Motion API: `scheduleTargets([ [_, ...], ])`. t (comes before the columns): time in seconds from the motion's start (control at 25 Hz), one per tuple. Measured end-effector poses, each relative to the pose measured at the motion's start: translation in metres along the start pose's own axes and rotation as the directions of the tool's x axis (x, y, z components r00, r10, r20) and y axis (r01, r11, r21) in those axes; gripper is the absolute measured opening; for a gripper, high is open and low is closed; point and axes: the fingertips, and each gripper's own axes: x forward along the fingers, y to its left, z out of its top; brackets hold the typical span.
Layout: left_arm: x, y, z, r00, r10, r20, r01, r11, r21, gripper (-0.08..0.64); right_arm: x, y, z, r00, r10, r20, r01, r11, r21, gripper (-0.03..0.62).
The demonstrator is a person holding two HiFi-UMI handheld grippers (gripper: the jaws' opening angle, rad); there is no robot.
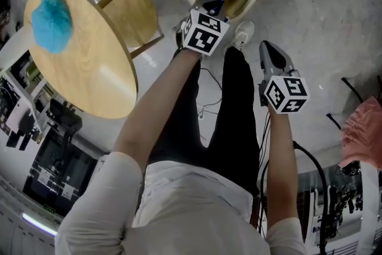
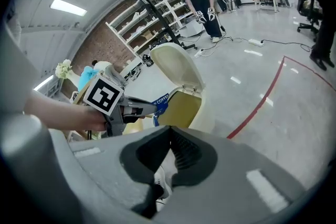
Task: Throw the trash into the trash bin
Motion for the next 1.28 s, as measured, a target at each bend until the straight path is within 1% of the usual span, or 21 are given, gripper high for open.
scheduleTargets([
  [0.16, 0.004, 0.009, -0.006, 0.998, 0.064, 0.001, -0.065, 0.998, 0.008, 0.021, 0.003, 0.0, -0.007, 1.0, 0.007, -0.009, -0.007, 1.0, 0.003, 0.0],
  [0.24, 0.008, 0.013, -0.01, 0.997, 0.083, 0.006, -0.083, 0.997, -0.003, 0.034, 0.006, -0.001, -0.009, 1.0, 0.011, -0.011, -0.011, 1.0, 0.002, 0.0],
  [0.32, 0.01, 0.014, -0.015, 0.996, 0.087, 0.006, -0.087, 0.996, -0.023, 0.088, 0.008, -0.001, -0.014, 1.0, 0.013, -0.015, -0.013, 1.0, 0.002, 0.0],
  [0.36, 0.011, 0.015, -0.018, 0.996, 0.09, 0.005, -0.09, 0.995, -0.03, 0.101, 0.009, -0.002, -0.017, 1.0, 0.013, -0.018, -0.013, 1.0, 0.003, 0.0],
  [0.48, 0.01, 0.017, -0.025, 0.994, 0.106, 0.003, -0.106, 0.994, -0.038, 0.1, 0.01, -0.003, -0.02, 1.0, 0.011, -0.022, -0.011, 1.0, 0.005, 0.0],
  [0.64, 0.003, 0.015, -0.027, 0.995, 0.104, -0.003, -0.104, 0.994, -0.045, 0.101, 0.006, 0.0, -0.015, 1.0, 0.011, -0.02, -0.011, 1.0, 0.002, 0.0],
  [0.96, -0.025, 0.0, -0.012, 0.996, 0.086, 0.011, -0.085, 0.995, -0.043, 0.098, -0.006, 0.015, 0.006, 1.0, 0.014, -0.002, -0.014, 1.0, -0.019, 0.0],
  [1.04, -0.036, -0.005, -0.005, 0.996, 0.084, 0.028, -0.083, 0.995, -0.05, 0.085, -0.01, 0.022, 0.011, 1.0, 0.017, 0.002, -0.017, 0.999, -0.029, 0.0],
  [1.16, -0.053, -0.012, 0.005, 0.994, 0.094, 0.064, -0.091, 0.994, -0.055, 0.035, -0.017, 0.03, 0.016, 1.0, 0.022, 0.001, -0.022, 0.998, -0.055, 0.0],
  [1.28, -0.073, -0.02, 0.013, 0.993, 0.091, 0.08, -0.087, 0.994, -0.059, 0.018, -0.031, 0.04, 0.02, 1.0, 0.021, -0.004, -0.021, 0.997, -0.075, 0.0],
])
